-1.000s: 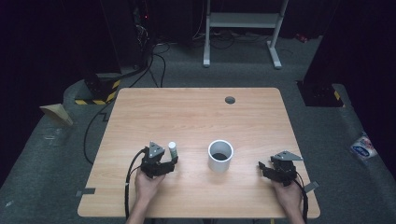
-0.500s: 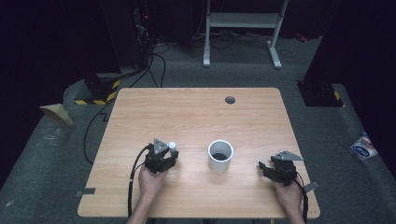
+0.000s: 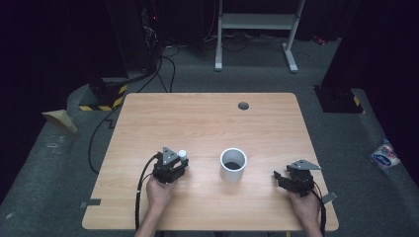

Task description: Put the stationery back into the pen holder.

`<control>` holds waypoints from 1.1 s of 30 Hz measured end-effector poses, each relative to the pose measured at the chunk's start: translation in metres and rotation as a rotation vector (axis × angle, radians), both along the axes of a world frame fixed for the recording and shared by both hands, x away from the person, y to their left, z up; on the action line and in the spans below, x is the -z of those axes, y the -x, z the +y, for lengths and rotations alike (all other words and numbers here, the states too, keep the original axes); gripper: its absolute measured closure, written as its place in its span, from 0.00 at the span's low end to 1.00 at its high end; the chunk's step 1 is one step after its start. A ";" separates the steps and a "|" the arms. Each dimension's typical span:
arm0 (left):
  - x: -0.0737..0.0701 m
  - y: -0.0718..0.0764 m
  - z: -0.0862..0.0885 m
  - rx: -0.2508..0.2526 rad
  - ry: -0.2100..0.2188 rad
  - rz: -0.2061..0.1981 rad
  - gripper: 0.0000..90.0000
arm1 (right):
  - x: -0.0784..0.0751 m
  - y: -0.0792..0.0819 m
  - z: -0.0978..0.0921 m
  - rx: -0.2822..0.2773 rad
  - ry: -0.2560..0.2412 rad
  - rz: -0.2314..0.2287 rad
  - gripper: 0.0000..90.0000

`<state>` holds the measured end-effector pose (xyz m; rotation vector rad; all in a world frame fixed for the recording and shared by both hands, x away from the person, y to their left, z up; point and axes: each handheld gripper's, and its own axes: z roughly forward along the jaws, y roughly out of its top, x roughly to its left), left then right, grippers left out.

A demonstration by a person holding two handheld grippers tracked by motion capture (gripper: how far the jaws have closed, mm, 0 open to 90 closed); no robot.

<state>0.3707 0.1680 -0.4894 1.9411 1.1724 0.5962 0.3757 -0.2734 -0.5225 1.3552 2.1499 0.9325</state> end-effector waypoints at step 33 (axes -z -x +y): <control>-0.057 0.019 -0.019 0.146 0.050 0.010 0.72 | 0.000 0.000 0.001 -0.007 0.009 0.002 0.41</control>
